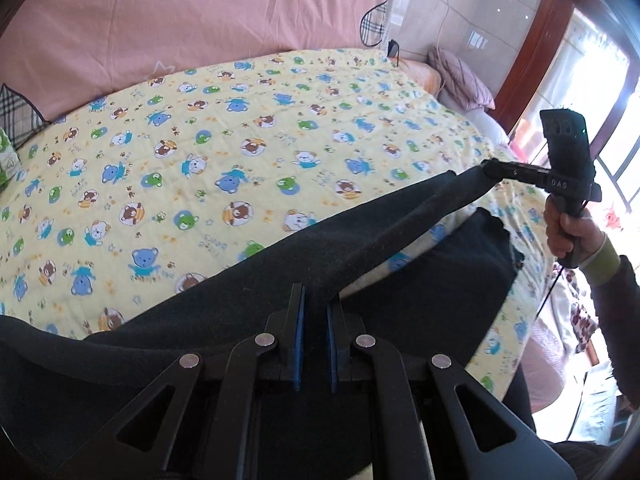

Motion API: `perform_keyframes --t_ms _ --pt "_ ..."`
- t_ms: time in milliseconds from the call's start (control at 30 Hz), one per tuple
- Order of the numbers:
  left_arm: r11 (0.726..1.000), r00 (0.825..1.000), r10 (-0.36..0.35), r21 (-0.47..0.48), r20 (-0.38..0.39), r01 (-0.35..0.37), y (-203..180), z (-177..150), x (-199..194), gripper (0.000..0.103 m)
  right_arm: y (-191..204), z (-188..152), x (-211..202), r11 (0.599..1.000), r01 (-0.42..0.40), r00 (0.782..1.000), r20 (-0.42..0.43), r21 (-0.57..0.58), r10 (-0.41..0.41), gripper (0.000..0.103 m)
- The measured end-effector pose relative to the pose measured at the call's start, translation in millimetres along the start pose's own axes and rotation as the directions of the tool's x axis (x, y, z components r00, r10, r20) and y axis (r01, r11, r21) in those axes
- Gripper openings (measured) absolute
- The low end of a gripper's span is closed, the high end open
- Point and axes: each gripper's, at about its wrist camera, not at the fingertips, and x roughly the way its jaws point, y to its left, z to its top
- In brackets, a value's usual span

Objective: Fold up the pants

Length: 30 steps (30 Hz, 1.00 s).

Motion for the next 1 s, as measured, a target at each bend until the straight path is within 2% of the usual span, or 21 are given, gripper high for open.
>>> perform_keyframes --t_ms 167,300,467,600,833,1000 --pt "1.000 0.999 -0.029 -0.011 0.017 0.029 -17.7 -22.4 -12.5 0.008 9.7 -16.8 -22.6 0.999 -0.003 1.000 0.010 -0.044 0.004 0.008" --pt "0.999 0.999 -0.048 -0.007 0.014 0.048 -28.4 -36.9 -12.4 0.008 17.9 -34.3 -35.4 0.996 0.016 1.000 -0.014 -0.088 -0.017 0.008" --pt "0.998 0.998 -0.059 -0.004 -0.007 0.059 -37.0 -55.0 -5.7 0.008 20.9 -60.0 -34.1 0.991 0.049 0.996 -0.071 -0.120 -0.058 0.008" --pt "0.997 0.997 -0.078 -0.028 -0.005 0.078 -35.5 -63.5 -3.7 0.008 15.2 -76.7 -31.2 0.993 0.063 0.993 -0.091 -0.100 -0.072 0.008" --pt "0.996 0.996 -0.093 -0.007 0.002 0.093 -44.2 -69.7 -4.9 0.008 20.1 -78.4 -43.4 0.990 0.088 0.992 -0.077 -0.112 -0.097 0.008" --pt "0.993 0.993 -0.118 -0.003 -0.024 0.118 -44.1 -76.7 8.8 0.008 19.4 -83.7 -43.4 0.986 0.116 0.987 -0.095 -0.118 -0.128 0.008"
